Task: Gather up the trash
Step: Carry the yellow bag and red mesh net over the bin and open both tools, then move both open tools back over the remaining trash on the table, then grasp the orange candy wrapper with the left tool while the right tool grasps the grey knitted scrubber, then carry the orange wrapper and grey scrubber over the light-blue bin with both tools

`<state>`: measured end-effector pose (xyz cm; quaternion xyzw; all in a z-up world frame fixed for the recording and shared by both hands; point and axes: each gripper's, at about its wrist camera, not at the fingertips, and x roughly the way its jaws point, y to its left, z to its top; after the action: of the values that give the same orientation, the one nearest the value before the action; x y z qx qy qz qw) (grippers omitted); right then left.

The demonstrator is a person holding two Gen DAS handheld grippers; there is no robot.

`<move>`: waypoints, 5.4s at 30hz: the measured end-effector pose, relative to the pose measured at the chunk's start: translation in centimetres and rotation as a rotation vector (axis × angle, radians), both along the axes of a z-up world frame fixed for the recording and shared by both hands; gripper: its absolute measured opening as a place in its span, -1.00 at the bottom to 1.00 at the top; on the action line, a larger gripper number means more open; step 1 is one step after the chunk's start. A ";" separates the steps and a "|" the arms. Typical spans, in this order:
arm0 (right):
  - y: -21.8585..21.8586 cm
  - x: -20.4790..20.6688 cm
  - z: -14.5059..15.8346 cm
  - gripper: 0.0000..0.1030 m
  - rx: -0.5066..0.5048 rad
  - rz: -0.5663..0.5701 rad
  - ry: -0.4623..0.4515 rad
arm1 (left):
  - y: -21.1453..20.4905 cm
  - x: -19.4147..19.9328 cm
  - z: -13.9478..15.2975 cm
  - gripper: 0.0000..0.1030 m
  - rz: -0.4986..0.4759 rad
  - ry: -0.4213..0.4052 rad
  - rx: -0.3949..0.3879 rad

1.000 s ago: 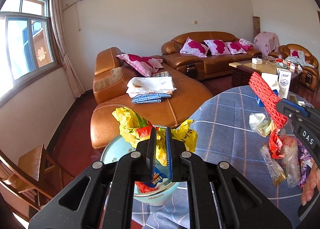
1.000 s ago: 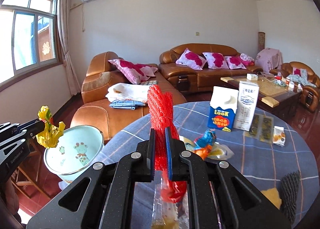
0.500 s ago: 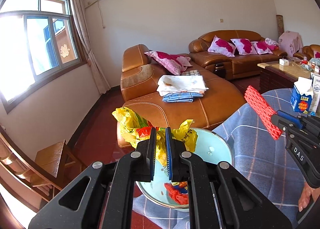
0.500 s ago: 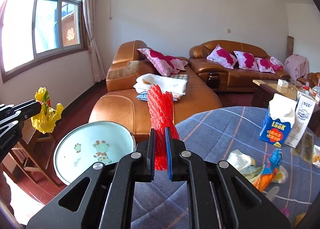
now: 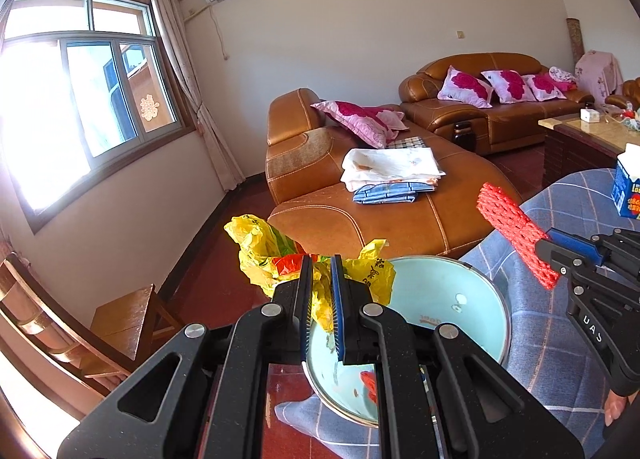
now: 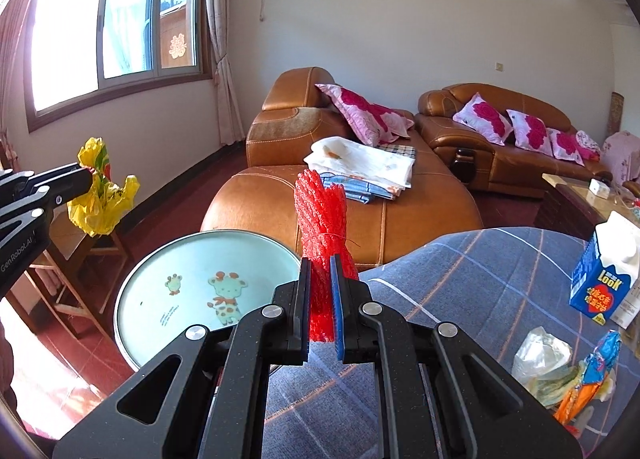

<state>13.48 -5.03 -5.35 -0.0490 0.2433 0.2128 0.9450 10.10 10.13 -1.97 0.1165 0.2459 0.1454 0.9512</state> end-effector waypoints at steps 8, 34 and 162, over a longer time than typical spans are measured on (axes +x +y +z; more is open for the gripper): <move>1.9 0.4 -0.5 -0.81 -0.044 0.084 0.027 | -0.1 0.6 -0.6 -0.83 -0.008 0.026 0.014; 2.7 -0.3 -0.5 -0.70 -0.062 0.114 -0.003 | -0.1 1.1 -1.7 -0.46 -0.031 0.080 -0.012; -8.9 -5.4 2.5 -0.68 0.041 -0.284 0.008 | -5.7 -3.1 0.7 -0.88 -0.197 0.037 -0.137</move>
<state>8.03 -13.94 -2.82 0.0062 0.2470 0.0819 0.9655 7.02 4.44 -1.27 0.0776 0.2602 0.0319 0.9619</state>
